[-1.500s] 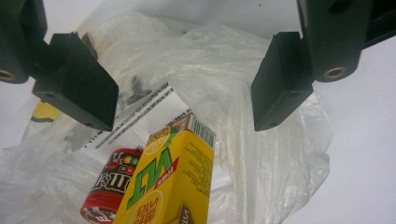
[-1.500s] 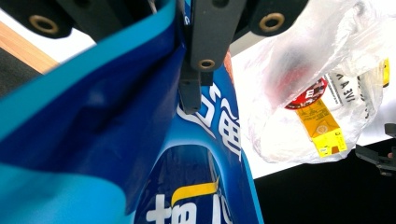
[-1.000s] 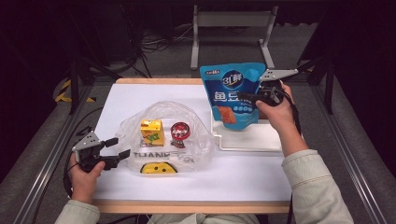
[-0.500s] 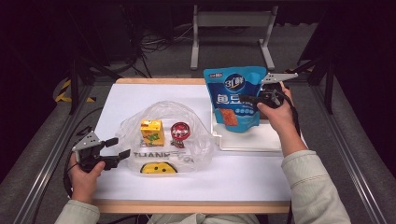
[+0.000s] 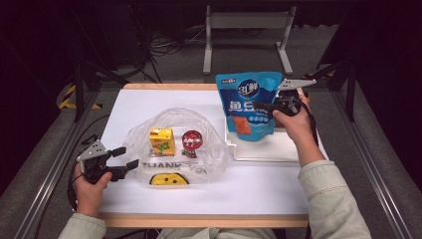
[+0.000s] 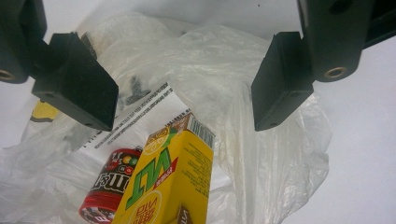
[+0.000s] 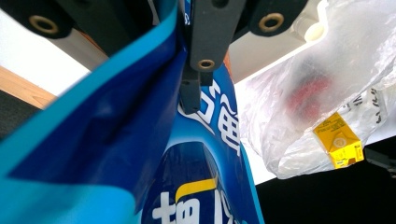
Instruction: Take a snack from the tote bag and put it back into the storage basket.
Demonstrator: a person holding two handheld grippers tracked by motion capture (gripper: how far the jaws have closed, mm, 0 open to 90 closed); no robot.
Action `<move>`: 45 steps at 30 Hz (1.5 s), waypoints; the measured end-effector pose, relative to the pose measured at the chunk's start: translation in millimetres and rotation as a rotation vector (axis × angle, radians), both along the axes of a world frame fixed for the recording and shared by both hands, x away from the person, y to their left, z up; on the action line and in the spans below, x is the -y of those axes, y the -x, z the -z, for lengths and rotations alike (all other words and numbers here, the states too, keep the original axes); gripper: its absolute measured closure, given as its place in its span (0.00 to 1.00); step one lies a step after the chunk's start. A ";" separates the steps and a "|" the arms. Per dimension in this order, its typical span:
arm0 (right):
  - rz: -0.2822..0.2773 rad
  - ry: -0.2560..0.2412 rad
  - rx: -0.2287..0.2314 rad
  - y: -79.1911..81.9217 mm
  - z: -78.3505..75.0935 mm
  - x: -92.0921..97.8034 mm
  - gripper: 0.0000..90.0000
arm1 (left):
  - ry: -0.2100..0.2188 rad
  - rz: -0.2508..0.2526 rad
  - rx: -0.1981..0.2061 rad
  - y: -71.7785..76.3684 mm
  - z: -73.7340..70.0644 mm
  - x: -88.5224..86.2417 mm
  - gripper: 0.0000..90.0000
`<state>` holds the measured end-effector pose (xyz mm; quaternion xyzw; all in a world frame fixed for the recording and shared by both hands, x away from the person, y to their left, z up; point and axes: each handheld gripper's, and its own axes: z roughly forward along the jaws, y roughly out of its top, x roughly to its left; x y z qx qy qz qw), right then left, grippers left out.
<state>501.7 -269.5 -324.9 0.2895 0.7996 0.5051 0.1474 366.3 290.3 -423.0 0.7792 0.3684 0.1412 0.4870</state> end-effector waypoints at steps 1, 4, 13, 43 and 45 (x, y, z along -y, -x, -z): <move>0.000 0.000 0.000 0.0 0.0 0.0 0.97 | -0.001 0.000 0.000 -0.1 0.1 0.0 0.26; -0.006 0.017 0.007 -1.3 0.2 2.2 0.96 | 0.003 0.000 -0.004 0.2 0.5 1.2 0.26; -0.039 0.025 0.017 -4.6 2.8 7.6 0.96 | -0.002 0.001 -0.003 -0.4 0.6 2.5 0.26; -0.037 0.130 0.049 -1.3 8.7 28.8 0.64 | 0.000 0.002 -0.003 0.0 0.2 1.9 0.26; -0.030 0.136 0.051 -0.9 9.4 29.9 0.63 | 0.000 0.002 -0.003 -0.1 0.2 1.8 0.26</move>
